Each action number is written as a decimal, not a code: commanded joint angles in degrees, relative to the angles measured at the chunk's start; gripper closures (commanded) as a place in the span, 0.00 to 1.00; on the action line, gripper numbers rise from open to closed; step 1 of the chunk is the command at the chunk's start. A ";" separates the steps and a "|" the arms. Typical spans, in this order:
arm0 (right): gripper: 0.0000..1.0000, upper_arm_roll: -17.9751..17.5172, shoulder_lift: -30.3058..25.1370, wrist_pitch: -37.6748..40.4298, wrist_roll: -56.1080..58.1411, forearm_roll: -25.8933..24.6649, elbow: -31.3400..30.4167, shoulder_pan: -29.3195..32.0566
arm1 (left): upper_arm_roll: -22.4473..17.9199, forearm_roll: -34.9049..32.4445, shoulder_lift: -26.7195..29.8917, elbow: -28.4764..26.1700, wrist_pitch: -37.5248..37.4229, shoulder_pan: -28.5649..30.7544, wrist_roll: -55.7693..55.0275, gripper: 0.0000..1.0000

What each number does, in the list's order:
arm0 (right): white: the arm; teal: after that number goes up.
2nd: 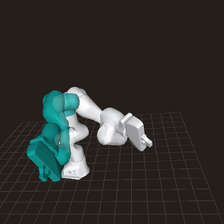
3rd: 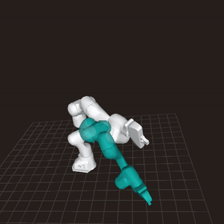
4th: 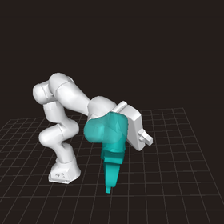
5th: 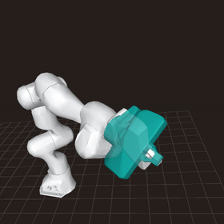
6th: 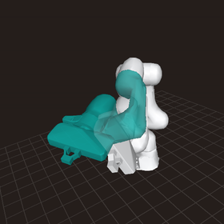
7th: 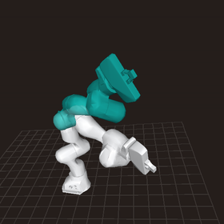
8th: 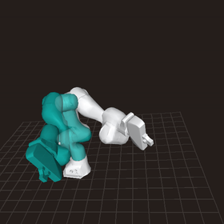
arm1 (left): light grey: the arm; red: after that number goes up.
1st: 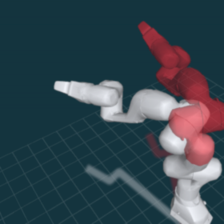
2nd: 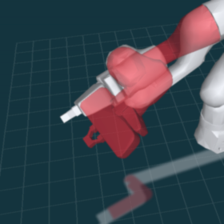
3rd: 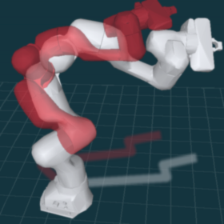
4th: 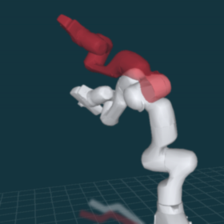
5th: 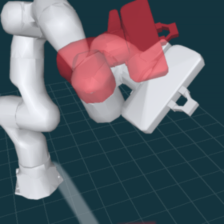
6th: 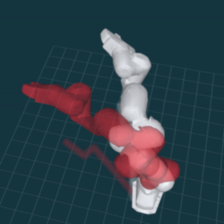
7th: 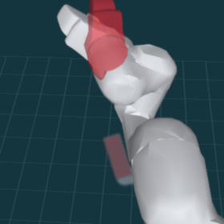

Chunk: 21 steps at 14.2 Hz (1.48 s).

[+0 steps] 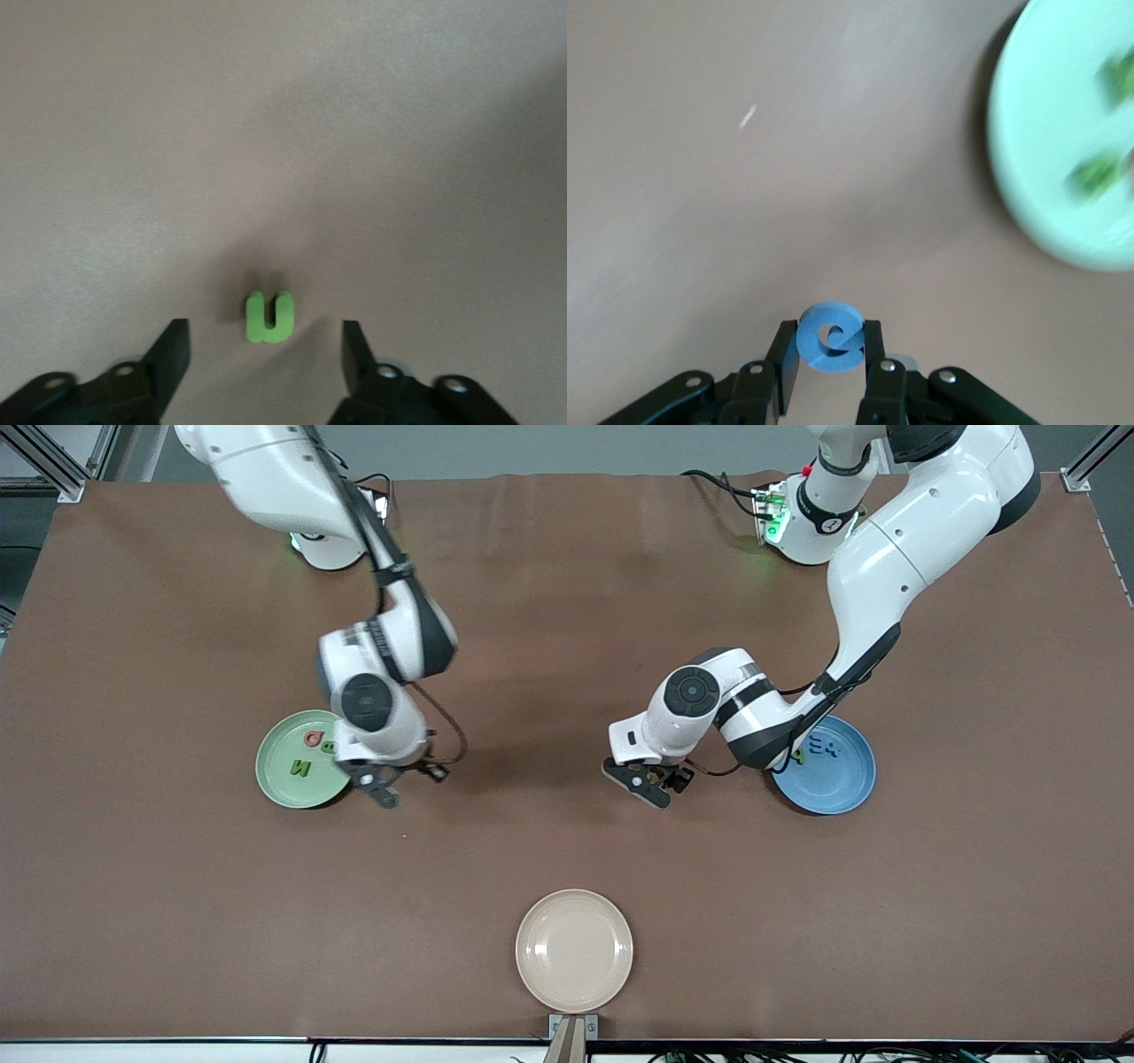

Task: Sort upper and lower case letters into plates
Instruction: 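Place the blue c in the green plate while the left gripper grasps u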

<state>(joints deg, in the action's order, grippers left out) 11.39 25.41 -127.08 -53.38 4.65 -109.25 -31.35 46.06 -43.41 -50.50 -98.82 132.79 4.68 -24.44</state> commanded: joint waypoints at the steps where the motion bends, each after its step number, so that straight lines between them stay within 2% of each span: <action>1: 1.00 -1.11 -5.63 -1.15 12.99 -0.61 -7.37 8.30 | -1.75 0.61 -0.65 1.44 0.01 -2.04 -0.08 0.30; 5: 1.00 -1.20 -4.93 -10.01 24.26 -0.61 -11.68 15.26 | -4.13 0.61 -0.91 3.11 0.02 -4.59 -0.34 0.34; 9: 1.00 -1.29 -2.03 -18.98 27.18 -0.44 -15.37 16.85 | -4.40 0.61 -1.00 3.46 0.01 -5.03 -0.78 0.44; 14: 0.96 -1.37 -0.89 -19.35 27.18 -0.35 -15.73 16.76 | -4.48 1.48 -1.00 3.37 -0.16 -5.03 -1.75 0.55; 15: 0.91 -1.37 -0.97 -18.92 27.10 -0.35 -15.64 16.76 | -4.48 1.75 -1.00 3.37 -0.42 -5.12 -1.75 0.59; 16: 0.71 -1.37 -0.97 -18.82 27.18 -0.26 -15.64 16.76 | -4.48 1.75 -1.00 3.37 -0.42 -5.12 -1.75 0.60; 17: 0.30 -1.37 -1.06 -18.65 27.27 -0.26 -15.56 16.85 | -4.57 1.75 -1.00 3.37 -0.42 -5.12 -1.75 0.60; 18: 0.00 -1.37 -1.15 -18.47 27.27 -0.26 -15.47 16.85 | -4.57 1.75 -1.00 3.28 -0.42 -5.12 -1.75 0.60; 20: 0.00 -1.29 -1.76 -15.77 27.27 -0.35 -14.51 16.85 | -4.75 1.75 -1.00 3.11 -0.60 -5.12 -1.75 0.64; 21: 0.00 -1.29 -2.03 -13.40 27.27 -0.35 -13.37 16.85 | -4.84 1.75 -1.00 3.11 -0.60 -5.04 -1.75 0.70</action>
<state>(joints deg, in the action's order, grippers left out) 10.71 25.05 -143.98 -26.59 4.63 -123.55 -15.40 41.82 -42.54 -51.16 -96.58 132.78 0.36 -25.98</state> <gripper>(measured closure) 0.308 0.630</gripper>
